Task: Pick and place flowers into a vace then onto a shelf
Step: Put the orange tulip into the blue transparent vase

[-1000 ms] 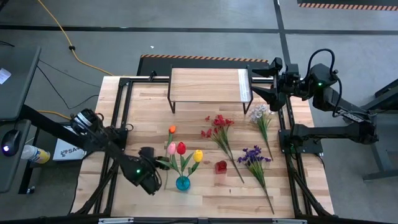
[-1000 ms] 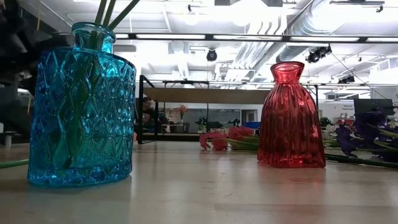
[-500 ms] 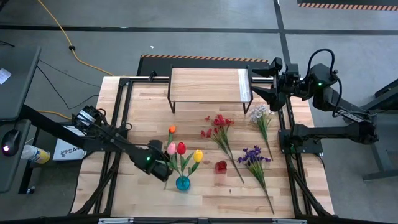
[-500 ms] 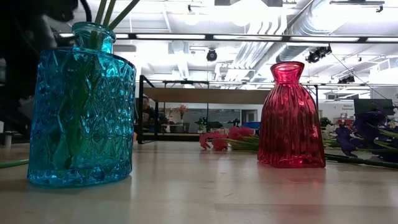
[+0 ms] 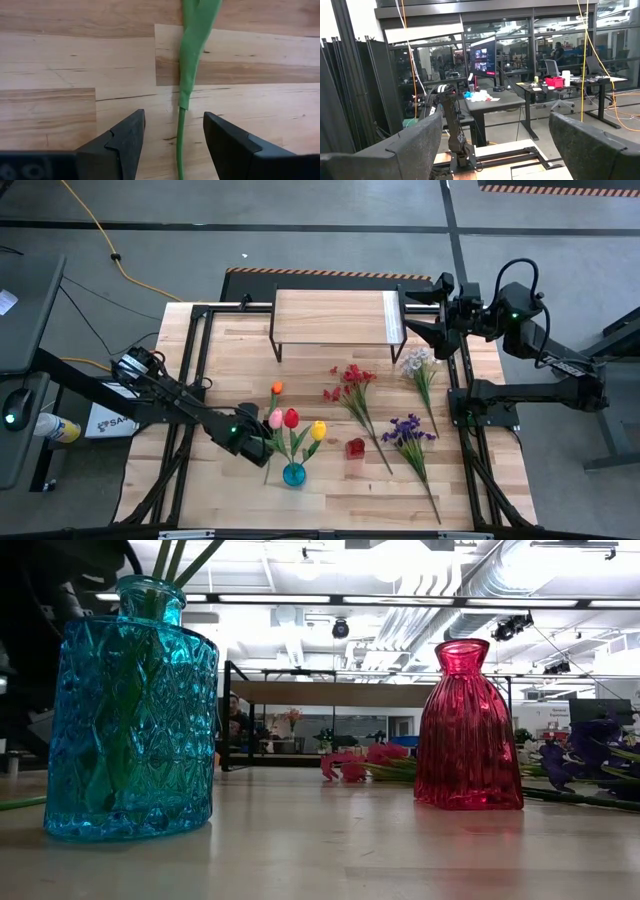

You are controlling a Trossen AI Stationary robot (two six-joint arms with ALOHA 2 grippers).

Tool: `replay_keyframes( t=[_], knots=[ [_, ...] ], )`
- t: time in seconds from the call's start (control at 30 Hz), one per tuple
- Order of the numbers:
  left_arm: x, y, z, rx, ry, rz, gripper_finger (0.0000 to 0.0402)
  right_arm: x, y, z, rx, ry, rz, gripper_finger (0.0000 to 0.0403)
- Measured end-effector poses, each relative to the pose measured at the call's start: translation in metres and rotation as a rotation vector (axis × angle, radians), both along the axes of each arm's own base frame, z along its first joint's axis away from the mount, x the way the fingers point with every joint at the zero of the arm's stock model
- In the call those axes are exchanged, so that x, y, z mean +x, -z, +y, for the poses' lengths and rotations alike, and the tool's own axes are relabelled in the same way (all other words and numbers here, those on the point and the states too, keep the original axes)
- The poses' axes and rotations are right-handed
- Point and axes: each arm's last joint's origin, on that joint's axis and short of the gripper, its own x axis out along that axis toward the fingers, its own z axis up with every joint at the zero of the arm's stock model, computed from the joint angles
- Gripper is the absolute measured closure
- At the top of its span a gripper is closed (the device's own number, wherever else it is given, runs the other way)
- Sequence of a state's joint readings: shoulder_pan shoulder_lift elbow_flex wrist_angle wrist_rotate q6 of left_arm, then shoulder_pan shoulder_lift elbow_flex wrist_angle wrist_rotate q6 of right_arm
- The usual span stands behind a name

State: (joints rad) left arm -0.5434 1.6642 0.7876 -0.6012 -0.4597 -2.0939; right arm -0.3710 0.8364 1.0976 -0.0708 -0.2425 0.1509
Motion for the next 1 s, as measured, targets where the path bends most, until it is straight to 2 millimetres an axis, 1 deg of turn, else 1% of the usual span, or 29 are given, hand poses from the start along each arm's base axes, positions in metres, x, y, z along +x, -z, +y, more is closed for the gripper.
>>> replay_keyframes(
  t=[0.83, 0.93, 1.0],
  knots=[
    [-0.0023, 0.0014, 0.0, -0.04, 0.006, 0.053, 0.0166, 0.0, 0.0001, 0.0, 0.006, -0.001, 0.0, 0.0049],
    [-0.0026, 0.0014, 0.0002, -0.039, 0.006, 0.057, 0.0177, 0.0, 0.0001, 0.0, 0.007, -0.001, 0.0, 0.0049],
    [-0.003, 0.0015, 0.0003, -0.041, 0.006, 0.063, 0.0197, 0.0, 0.0001, 0.0, 0.008, -0.001, 0.0, 0.0049]
  ],
)
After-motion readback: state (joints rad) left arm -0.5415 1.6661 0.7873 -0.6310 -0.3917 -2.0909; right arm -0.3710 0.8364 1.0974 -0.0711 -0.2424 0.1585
